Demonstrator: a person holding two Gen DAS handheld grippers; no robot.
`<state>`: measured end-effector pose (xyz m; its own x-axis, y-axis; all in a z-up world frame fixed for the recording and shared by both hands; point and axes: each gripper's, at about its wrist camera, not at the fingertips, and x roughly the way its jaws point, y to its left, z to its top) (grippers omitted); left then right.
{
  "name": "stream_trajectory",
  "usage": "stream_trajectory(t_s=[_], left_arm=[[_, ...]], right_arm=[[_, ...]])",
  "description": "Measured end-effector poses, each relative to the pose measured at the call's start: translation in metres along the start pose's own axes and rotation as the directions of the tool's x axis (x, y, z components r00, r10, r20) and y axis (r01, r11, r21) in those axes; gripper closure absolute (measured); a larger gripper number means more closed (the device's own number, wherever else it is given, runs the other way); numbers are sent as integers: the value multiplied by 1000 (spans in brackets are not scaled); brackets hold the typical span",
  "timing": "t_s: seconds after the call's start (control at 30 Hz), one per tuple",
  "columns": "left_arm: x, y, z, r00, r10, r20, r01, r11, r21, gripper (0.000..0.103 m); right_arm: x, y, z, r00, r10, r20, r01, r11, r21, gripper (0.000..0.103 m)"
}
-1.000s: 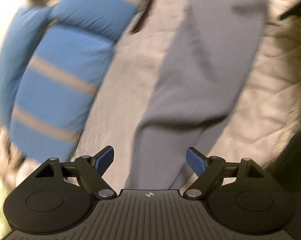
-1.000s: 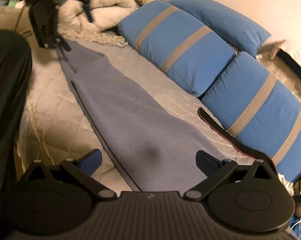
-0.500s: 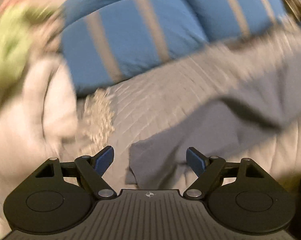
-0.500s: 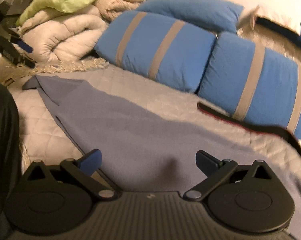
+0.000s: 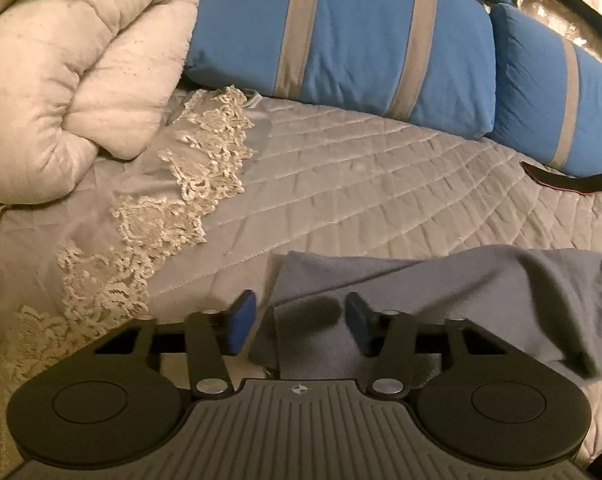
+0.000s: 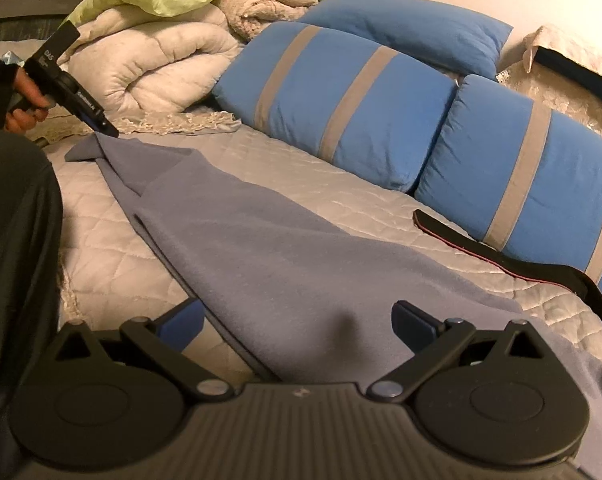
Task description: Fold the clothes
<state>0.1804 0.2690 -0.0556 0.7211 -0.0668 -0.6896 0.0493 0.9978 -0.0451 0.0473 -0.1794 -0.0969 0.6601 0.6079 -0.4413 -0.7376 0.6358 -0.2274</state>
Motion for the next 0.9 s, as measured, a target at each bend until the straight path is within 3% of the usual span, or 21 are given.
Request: stream_trajectory(t_s=[0.07,0.1,0.33,0.43,0.5,0.53,0.57,0.8,0.9], left_arm=[[1,2,0,1000,-11,-7,11,1000,-13,97],[0,3,0,1000,-7,-2,7,1000,-14,101],[-24,5,21,994,61,89,-63,998,21,103],[-26,4,29,993,88,83,-93,995,48,98],[-20,8,31,996,78,35,-79,997,22,72],[-17,11,30,998,60,11,-60,998,-13,51],[-14,16,28,999,37,-1,-37,998,-52,46],[4,42,17,996,-79,-52,61,956,-286,48],[9,48,15,990,-122,-63,93,931,-353,57]], right_arm=[[0,-1,0,1000,0,-1,0,1000,7,0],[0,-1,0,1000,0,1,0,1000,7,0],[-1,-1,0,1000,5,7,-5,1000,3,0],[-2,-1,0,1000,2,10,-2,1000,1,0],[-2,0,0,1000,1,13,-1,1000,-1,0],[-2,0,0,1000,2,12,-2,1000,-2,0],[-2,1,0,1000,3,13,-3,1000,-4,0],[-3,2,0,1000,5,17,-4,1000,-16,0],[-3,2,1,1000,5,16,-4,1000,-10,0]])
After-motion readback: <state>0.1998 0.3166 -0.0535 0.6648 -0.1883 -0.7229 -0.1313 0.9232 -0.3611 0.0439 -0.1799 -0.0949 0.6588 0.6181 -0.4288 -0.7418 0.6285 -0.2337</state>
